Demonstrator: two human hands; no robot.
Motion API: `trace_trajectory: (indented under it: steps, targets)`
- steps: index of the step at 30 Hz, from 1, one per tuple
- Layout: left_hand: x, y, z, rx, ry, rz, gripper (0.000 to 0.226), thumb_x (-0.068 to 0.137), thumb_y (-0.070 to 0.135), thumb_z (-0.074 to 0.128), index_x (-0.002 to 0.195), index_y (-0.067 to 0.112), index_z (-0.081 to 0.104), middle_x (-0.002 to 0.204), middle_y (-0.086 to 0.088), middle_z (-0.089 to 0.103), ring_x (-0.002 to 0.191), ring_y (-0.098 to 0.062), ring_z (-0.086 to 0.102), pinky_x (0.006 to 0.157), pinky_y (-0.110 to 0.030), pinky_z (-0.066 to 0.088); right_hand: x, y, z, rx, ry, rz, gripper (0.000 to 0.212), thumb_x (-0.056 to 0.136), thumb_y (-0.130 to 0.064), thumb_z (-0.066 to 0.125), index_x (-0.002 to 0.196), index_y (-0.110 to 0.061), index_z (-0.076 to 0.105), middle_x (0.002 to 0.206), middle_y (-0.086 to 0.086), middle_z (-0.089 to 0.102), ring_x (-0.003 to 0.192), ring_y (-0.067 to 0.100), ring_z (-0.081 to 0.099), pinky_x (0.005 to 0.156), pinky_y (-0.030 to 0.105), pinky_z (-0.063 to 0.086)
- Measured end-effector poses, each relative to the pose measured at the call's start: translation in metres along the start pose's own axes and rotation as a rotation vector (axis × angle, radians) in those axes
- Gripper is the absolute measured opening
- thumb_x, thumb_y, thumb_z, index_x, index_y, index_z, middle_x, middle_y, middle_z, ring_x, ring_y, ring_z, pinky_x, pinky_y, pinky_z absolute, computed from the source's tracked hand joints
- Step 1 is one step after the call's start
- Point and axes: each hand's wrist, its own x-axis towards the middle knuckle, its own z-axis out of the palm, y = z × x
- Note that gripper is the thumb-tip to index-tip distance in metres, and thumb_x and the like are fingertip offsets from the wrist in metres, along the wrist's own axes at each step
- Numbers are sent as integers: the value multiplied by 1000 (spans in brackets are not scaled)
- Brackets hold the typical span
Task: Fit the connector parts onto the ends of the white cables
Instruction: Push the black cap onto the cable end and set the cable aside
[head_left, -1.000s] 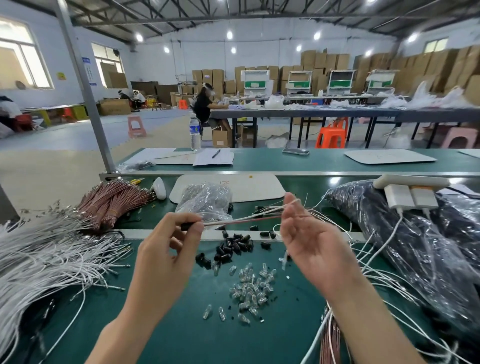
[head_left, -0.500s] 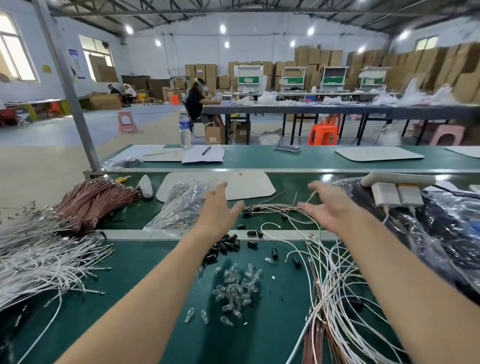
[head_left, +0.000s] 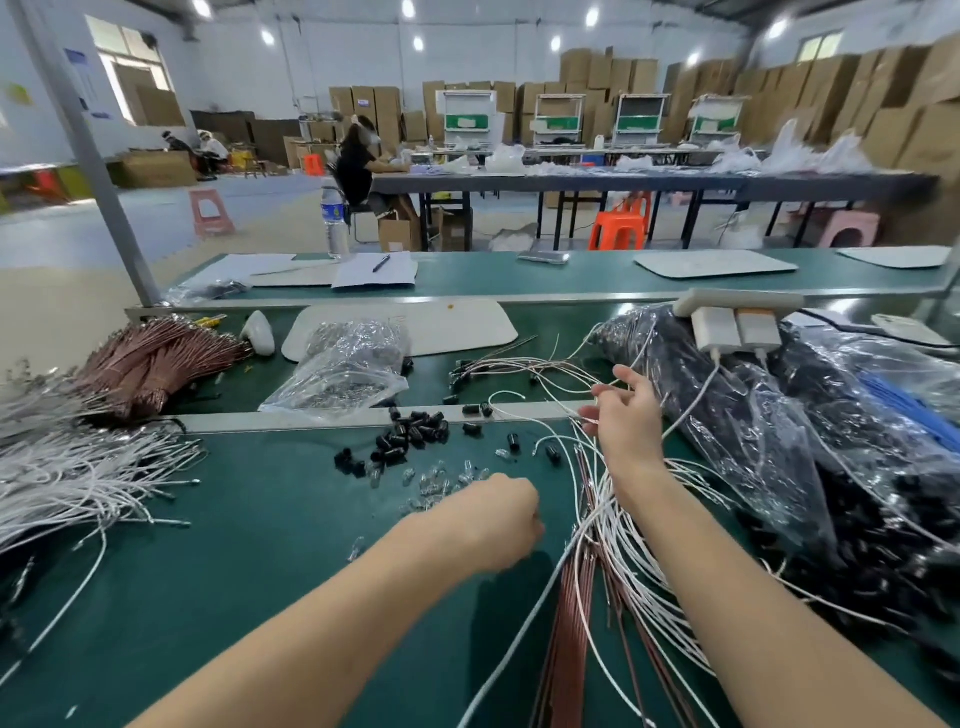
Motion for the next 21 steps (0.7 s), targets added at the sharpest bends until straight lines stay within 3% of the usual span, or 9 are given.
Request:
trace_trajectory:
  steps: [2, 4, 6, 8, 11, 13, 17, 21]
  targets:
    - [1, 14, 10, -37, 24, -15, 38, 105, 31, 46, 82, 3, 57, 65, -8, 57, 67, -31, 64, 76, -39, 58, -8, 0, -4, 15, 29, -5, 41, 98, 0, 38, 133, -18, 46, 98, -1, 61, 71, 10, 62, 64, 25, 51]
    - [6, 25, 19, -128, 41, -53, 46, 106, 36, 43, 74, 4, 52, 58, -8, 56, 58, -29, 65, 72, -38, 59, -15, 2, -9, -3, 39, -11, 39, 98, 0, 38, 130, -19, 48, 97, -1, 61, 71, 10, 61, 73, 34, 53]
    - [12, 36, 27, -206, 89, -98, 46, 106, 39, 42, 83, 2, 56, 70, -15, 63, 74, -35, 70, 78, -42, 59, -22, 4, -13, -21, 36, -22, 35, 98, 0, 39, 125, -20, 48, 99, 0, 62, 72, 10, 62, 80, 39, 54]
    - [23, 44, 32, -240, 178, -154, 40, 104, 37, 44, 91, 3, 58, 94, -21, 68, 91, -40, 67, 78, -41, 54, -28, 8, -17, -35, 39, -32, 31, 98, -1, 39, 119, -22, 49, 102, 0, 63, 71, 12, 62, 78, 39, 54]
    - [37, 54, 34, -252, 239, -233, 18, 101, 25, 51, 92, 9, 51, 112, -16, 66, 102, -38, 63, 73, -38, 45, -35, 15, -24, -21, 65, -7, 33, 98, -1, 40, 124, -18, 50, 98, 0, 61, 68, 11, 61, 76, 41, 52]
    - [44, 59, 32, -259, 223, -268, 10, 98, 14, 51, 103, 8, 57, 118, -16, 64, 107, -37, 62, 74, -37, 43, -38, 20, -30, -3, 77, 16, 34, 98, 0, 40, 126, -17, 50, 99, 2, 61, 68, 12, 60, 77, 42, 53]
    - [47, 67, 25, -214, 167, -282, 25, 96, 6, 47, 118, 5, 58, 128, -16, 60, 115, -36, 60, 80, -37, 42, -46, 26, -42, -34, 89, 0, 33, 100, -2, 41, 125, -21, 50, 97, -2, 61, 69, 13, 61, 64, 31, 50]
    - [46, 82, 19, 30, 128, -216, 34, 97, 9, 50, 130, 9, 56, 137, -12, 56, 125, -32, 56, 87, -37, 44, -49, 28, -44, -38, 76, -3, 36, 98, -1, 40, 127, -20, 51, 97, -1, 61, 70, 16, 62, 75, 43, 55]
